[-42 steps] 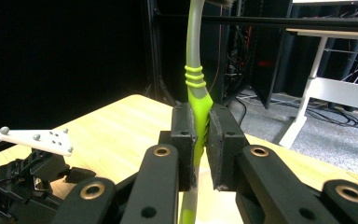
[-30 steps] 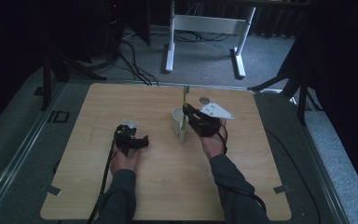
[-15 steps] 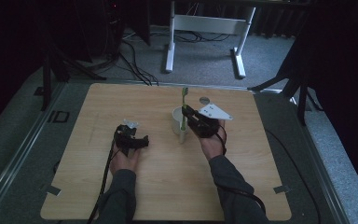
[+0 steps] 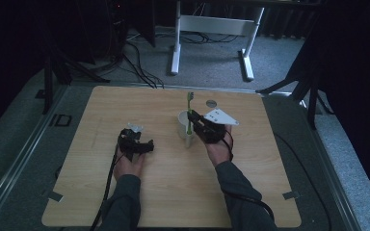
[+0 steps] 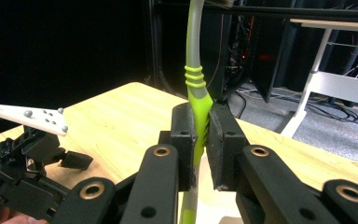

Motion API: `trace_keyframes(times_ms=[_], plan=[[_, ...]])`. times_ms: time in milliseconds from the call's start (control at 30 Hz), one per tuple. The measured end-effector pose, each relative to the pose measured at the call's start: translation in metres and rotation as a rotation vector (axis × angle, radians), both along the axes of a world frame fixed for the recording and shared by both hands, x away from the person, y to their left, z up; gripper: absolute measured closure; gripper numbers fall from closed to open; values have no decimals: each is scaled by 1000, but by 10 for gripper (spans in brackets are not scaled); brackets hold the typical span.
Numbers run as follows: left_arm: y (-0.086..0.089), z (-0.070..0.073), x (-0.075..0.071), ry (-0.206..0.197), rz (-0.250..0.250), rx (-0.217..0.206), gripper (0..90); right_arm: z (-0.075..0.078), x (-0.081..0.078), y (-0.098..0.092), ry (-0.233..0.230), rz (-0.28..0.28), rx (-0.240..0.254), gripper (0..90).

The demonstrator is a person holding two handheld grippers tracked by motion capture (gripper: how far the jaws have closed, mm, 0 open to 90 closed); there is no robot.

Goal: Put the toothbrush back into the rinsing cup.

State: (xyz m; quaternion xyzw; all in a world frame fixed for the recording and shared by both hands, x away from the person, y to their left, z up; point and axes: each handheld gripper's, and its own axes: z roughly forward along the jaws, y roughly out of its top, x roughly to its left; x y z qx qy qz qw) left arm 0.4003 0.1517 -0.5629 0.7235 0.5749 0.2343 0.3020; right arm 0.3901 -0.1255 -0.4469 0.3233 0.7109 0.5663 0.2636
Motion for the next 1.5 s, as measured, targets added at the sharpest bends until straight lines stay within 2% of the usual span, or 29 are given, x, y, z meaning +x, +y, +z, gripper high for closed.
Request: trace_keyframes(times_ms=[333, 900, 1333, 1367, 1400, 1467, 1500], plan=[[0, 0, 0, 0, 0, 1, 135, -5, 0, -1, 8, -1, -6, 815], [0, 0, 0, 0, 1, 0, 135, -14, -1, -3, 29, 13, -45, 812], [0, 0, 0, 1, 0, 1, 136, -21, -1, -9, 75, 42, -80, 805], [0, 0, 0, 2, 0, 1, 135, -22, -1, -9, 84, 47, -79, 793], [0, 0, 0, 1, -1, 1, 135, -24, 1, -10, 100, 65, -76, 739], [0, 0, 0, 0, 0, 0, 135, -27, 3, -10, 138, 120, -72, 580], [0, 0, 0, -1, 1, 0, 135, -28, 4, -9, 143, 133, -86, 501]])
